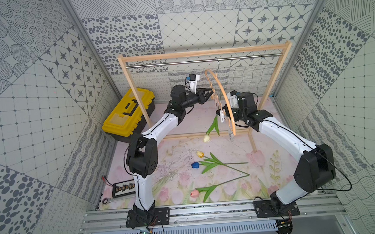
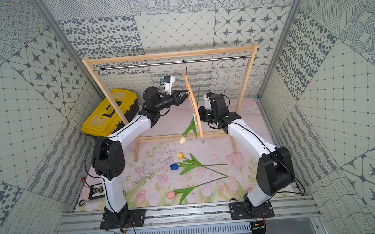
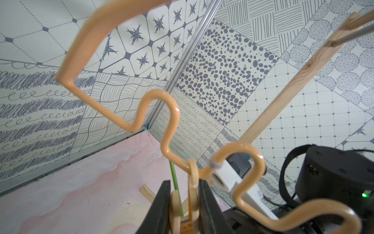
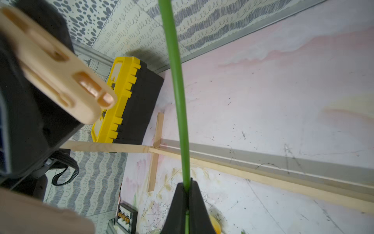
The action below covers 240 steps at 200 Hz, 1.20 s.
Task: Dry the flowers on a clothes hanger
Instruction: Clamp the flower onto the hanger.
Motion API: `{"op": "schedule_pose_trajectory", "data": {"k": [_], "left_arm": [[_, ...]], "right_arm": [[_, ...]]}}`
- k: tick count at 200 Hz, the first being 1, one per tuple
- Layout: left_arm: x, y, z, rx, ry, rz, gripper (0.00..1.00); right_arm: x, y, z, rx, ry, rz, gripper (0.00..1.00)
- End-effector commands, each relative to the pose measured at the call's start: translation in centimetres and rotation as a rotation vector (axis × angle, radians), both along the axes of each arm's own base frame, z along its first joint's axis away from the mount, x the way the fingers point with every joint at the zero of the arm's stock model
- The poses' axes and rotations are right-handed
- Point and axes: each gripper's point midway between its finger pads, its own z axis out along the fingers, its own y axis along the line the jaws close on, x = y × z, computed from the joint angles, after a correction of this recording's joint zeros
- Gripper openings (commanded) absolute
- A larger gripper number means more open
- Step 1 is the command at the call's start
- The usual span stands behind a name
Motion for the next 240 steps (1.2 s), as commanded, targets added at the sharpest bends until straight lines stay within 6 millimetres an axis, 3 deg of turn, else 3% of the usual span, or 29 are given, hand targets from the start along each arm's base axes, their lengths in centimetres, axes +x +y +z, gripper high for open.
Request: {"op": "schedule_pose_trajectory", "data": {"k": [1,53,76,124,170,202,240], "left_arm": [[-0.6,0.6,4.1,-0.175,-0.047,0.093,0.11],[-0.8,0.5,3.7,-0.177,-0.044,0.098,0.09],[-1.1,0.4,3.7,-0.176,-0.053,0.087,0.07],[-1.4,0.6,4.2,-0.176,-0.067,0.091,0.04],[-1.4,0.7,4.0,-0.246,-0.012,0.071,0.03],[-1.7,0.3,3.9,-0.297,0.024,0.038,0.0],[-2.2,0.0,3.4,-0.287,0.031,0.025,0.0]], "right_arm": [[0.7,2.7,5.7,0.164,-0.164,0.059,0.0],[0.7,3.0,7.6,0.19,-0.218,0.067,0.0],[1.1,2.6,7.4,0.156,-0.215,0.045,0.0],[1.0,-0.8,5.2,0.076,-0.175,-0.055,0.0],[-0.4,-2.6,7.4,0.063,-0.269,-0.108,0.0],[-1.4,-2.2,7.9,0.087,-0.318,-0.052,0.0],[-1.1,-1.6,7.5,0.142,-0.302,0.032,0.0]]}}
